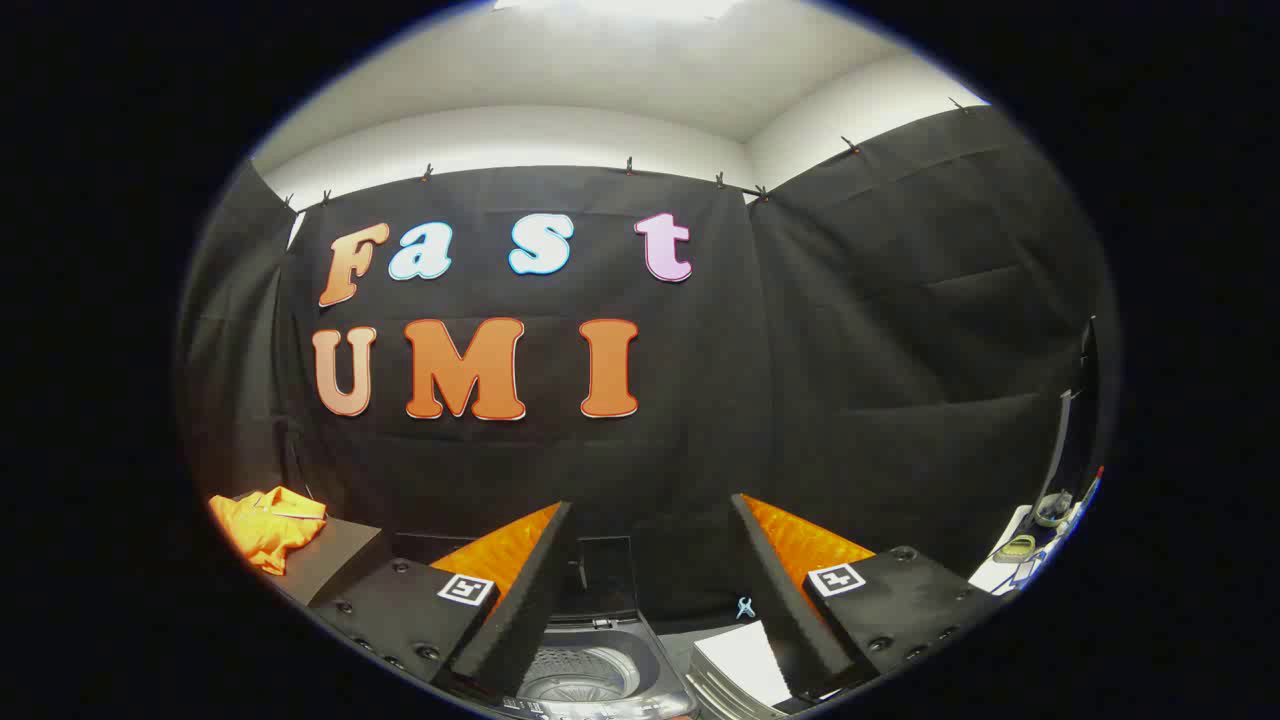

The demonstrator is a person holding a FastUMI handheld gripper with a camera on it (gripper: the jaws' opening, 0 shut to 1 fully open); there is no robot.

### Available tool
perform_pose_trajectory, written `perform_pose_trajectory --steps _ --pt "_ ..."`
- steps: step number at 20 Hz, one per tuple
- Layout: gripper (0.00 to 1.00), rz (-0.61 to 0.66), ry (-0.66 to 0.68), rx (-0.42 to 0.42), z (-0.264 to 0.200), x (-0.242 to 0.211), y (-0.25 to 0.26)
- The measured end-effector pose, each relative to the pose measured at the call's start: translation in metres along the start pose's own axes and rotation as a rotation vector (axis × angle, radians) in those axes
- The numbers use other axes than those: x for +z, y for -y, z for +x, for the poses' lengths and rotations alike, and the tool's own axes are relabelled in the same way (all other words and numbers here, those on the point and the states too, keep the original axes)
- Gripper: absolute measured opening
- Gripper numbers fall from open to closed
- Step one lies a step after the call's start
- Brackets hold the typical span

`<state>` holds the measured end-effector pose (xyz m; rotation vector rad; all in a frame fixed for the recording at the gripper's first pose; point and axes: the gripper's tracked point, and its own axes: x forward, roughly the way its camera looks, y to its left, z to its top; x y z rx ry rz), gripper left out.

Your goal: Put the clothes into the washing machine and then close the washing machine lid.

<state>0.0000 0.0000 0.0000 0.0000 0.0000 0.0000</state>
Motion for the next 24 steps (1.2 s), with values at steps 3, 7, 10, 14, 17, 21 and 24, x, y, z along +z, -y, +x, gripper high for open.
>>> perform_pose_trajectory --steps 3,7,10,14,17,21,24 --pt "0.98 -0.002 -0.002 0.003 0.000 -0.001 -0.003" --pt "0.98 0.001 -0.008 0.008 -0.004 -0.003 -0.008" --pt "0.98 -0.003 -0.004 0.012 -0.005 -0.001 -0.011" --pt "0.98 0.004 -0.001 0.016 -0.007 -0.001 -0.016" --pt "0.98 0.017 0.004 0.018 -0.009 0.001 -0.015" --pt "0.98 0.019 0.011 0.020 -0.012 0.002 -0.014" --pt "0.98 0.031 0.012 0.020 -0.014 0.001 -0.014"
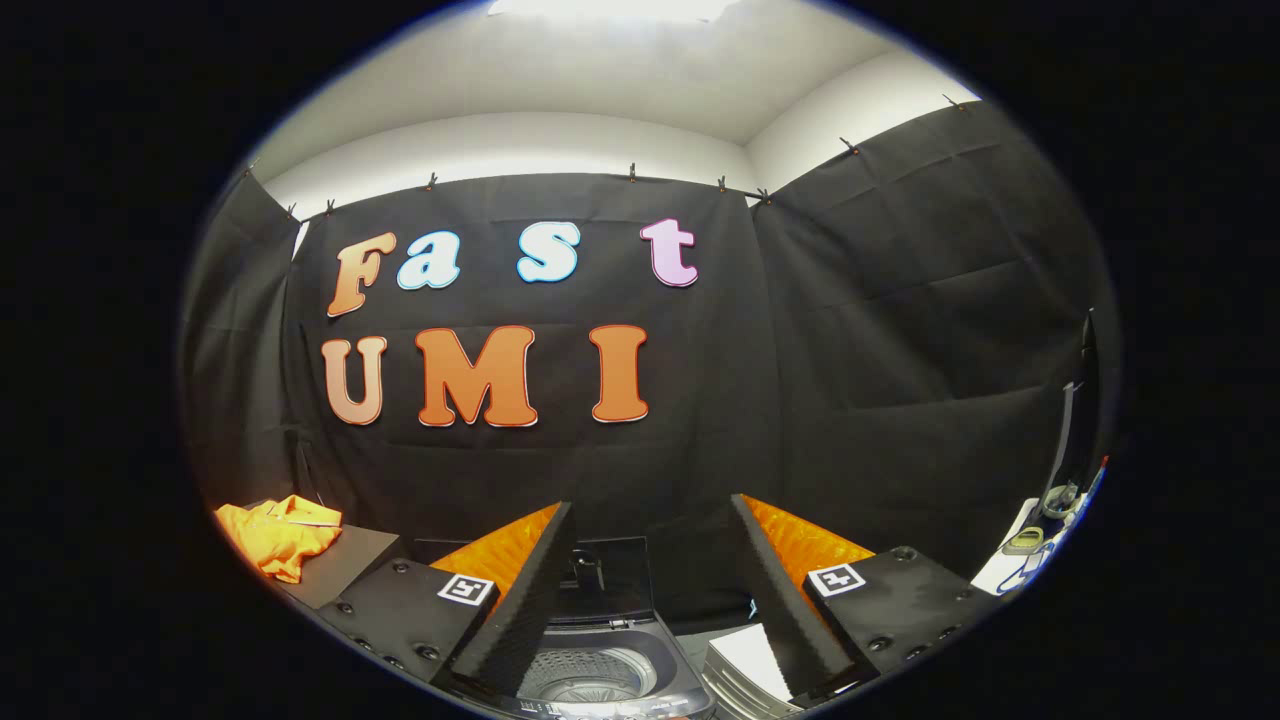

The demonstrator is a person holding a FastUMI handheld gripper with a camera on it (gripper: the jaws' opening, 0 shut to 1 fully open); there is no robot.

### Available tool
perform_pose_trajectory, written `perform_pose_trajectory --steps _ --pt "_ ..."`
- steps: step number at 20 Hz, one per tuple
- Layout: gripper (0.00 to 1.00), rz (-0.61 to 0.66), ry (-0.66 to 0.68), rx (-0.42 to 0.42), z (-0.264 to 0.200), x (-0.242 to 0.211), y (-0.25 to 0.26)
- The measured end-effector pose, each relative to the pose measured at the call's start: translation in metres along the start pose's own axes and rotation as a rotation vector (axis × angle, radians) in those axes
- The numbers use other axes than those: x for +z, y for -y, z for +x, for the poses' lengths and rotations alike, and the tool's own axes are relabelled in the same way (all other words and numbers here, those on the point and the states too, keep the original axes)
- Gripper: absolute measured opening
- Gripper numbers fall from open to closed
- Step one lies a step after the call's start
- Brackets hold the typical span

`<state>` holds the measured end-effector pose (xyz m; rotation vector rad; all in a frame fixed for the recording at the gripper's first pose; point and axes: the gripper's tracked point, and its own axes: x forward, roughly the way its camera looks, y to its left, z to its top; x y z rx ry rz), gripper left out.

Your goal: Put the clothes into the washing machine and then close the washing machine lid.

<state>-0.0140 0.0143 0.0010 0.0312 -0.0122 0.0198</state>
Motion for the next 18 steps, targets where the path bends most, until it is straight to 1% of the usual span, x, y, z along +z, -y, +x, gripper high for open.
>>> perform_pose_trajectory --steps 12,18 --pt "0.98 -0.002 0.003 0.009 -0.013 0.005 0.000" --pt "0.98 -0.004 0.005 0.035 -0.015 0.009 -0.017"
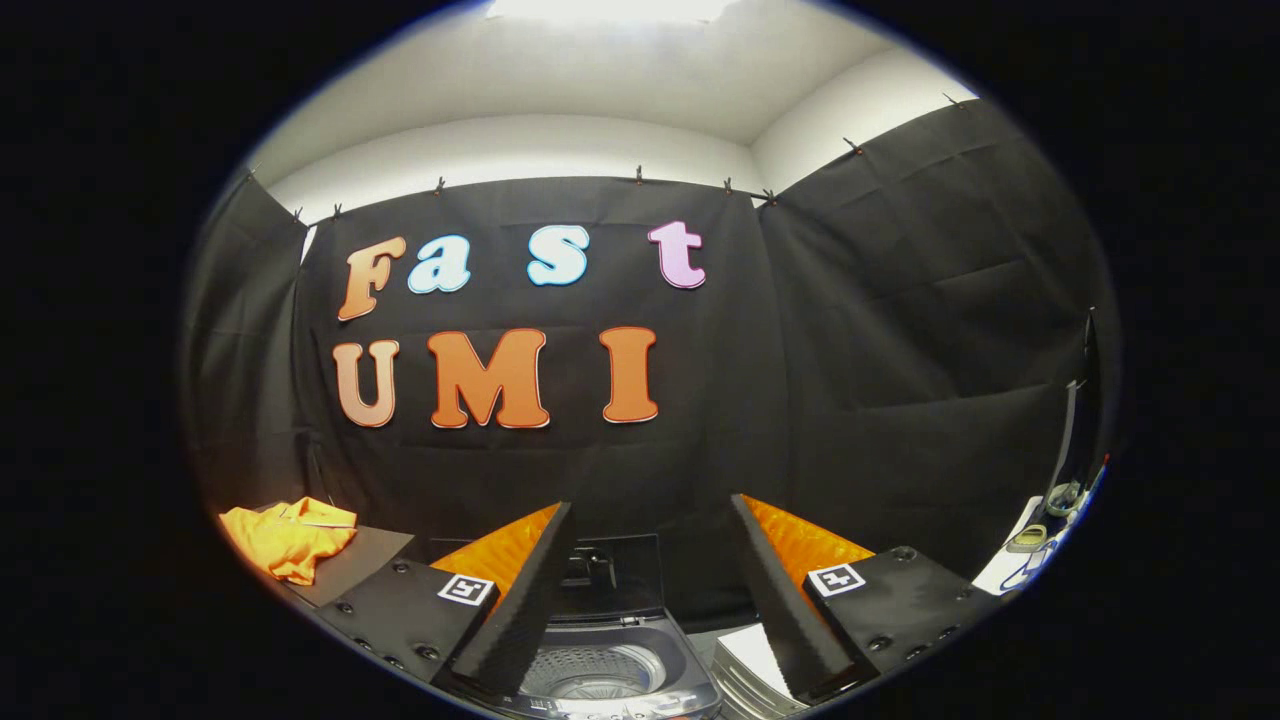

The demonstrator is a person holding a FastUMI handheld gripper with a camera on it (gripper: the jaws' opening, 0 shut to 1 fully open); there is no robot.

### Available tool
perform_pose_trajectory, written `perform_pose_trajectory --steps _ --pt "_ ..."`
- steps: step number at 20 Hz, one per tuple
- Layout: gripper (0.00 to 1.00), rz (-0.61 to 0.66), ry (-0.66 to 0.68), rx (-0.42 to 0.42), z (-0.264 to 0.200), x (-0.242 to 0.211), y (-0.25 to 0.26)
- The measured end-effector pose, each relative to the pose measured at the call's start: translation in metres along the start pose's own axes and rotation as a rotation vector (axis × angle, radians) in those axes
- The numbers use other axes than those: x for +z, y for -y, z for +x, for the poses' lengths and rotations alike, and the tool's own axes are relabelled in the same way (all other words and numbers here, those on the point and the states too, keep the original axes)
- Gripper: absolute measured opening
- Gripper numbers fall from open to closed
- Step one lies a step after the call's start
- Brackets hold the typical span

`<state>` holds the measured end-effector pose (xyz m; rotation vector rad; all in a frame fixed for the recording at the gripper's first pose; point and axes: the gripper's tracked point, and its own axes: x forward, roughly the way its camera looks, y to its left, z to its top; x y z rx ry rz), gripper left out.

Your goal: Put the clothes into the washing machine and then close the washing machine lid.

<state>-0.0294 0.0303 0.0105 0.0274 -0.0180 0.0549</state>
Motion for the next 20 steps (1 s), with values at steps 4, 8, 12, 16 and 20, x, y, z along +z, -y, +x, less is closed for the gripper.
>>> perform_pose_trajectory --steps 4,8,12,16,20 --pt "0.98 -0.016 0.000 0.015 0.001 0.002 -0.012" --pt "0.98 -0.007 0.002 0.055 0.005 0.008 -0.041" --pt "0.98 0.011 0.006 0.135 0.012 0.011 -0.093" --pt "0.98 0.046 0.000 0.221 0.016 0.015 -0.154" --pt "0.98 0.093 -0.030 0.324 0.013 0.014 -0.233"
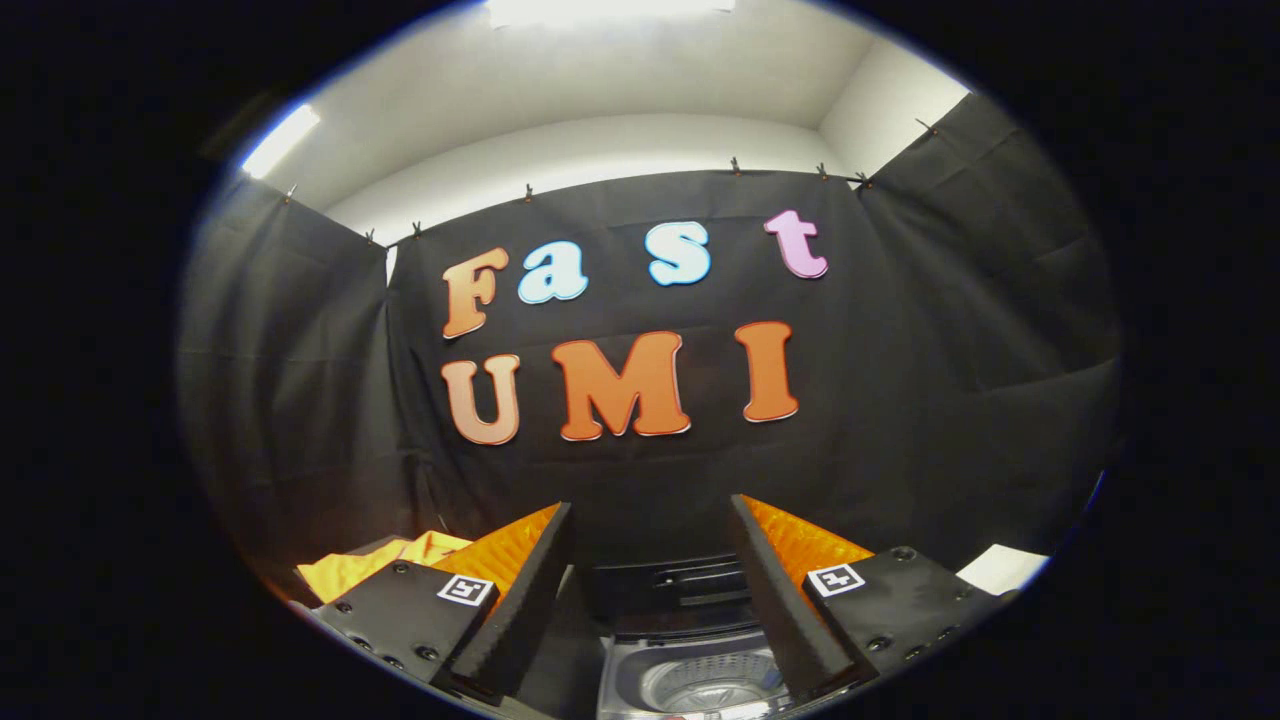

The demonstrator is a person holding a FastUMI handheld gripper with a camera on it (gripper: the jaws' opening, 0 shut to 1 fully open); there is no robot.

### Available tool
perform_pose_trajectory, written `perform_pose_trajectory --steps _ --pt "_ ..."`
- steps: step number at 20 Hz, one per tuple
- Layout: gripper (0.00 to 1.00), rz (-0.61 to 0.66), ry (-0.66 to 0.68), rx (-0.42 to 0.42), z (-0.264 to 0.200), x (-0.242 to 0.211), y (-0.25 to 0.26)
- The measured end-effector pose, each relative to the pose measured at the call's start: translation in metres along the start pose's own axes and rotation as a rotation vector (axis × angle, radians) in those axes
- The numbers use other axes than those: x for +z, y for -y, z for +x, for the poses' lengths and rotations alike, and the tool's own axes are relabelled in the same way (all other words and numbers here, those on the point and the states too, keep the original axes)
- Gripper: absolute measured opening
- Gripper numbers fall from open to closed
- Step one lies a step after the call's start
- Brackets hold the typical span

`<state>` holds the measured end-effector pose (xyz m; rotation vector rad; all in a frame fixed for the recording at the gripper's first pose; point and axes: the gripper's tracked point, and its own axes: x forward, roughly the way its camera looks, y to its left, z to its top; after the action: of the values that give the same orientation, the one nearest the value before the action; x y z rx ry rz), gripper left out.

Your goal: Put the clothes into the washing machine and then close the washing machine lid.

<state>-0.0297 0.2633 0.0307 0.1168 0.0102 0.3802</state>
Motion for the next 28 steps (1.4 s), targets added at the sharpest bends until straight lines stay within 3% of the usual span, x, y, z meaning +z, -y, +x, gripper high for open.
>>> perform_pose_trajectory --steps 9,14,18,21,24,28 --pt "0.98 0.068 -0.090 0.202 0.058 -0.044 -0.194" --pt "0.98 0.000 -0.209 0.274 0.084 -0.098 -0.284" --pt "0.98 -0.041 -0.321 0.269 0.101 -0.150 -0.317" --pt "0.98 -0.067 -0.460 0.233 0.113 -0.199 -0.322" --pt "0.98 -0.059 -0.520 0.227 0.118 -0.224 -0.329" --pt "0.98 -0.140 -0.626 0.185 0.118 -0.267 -0.326"
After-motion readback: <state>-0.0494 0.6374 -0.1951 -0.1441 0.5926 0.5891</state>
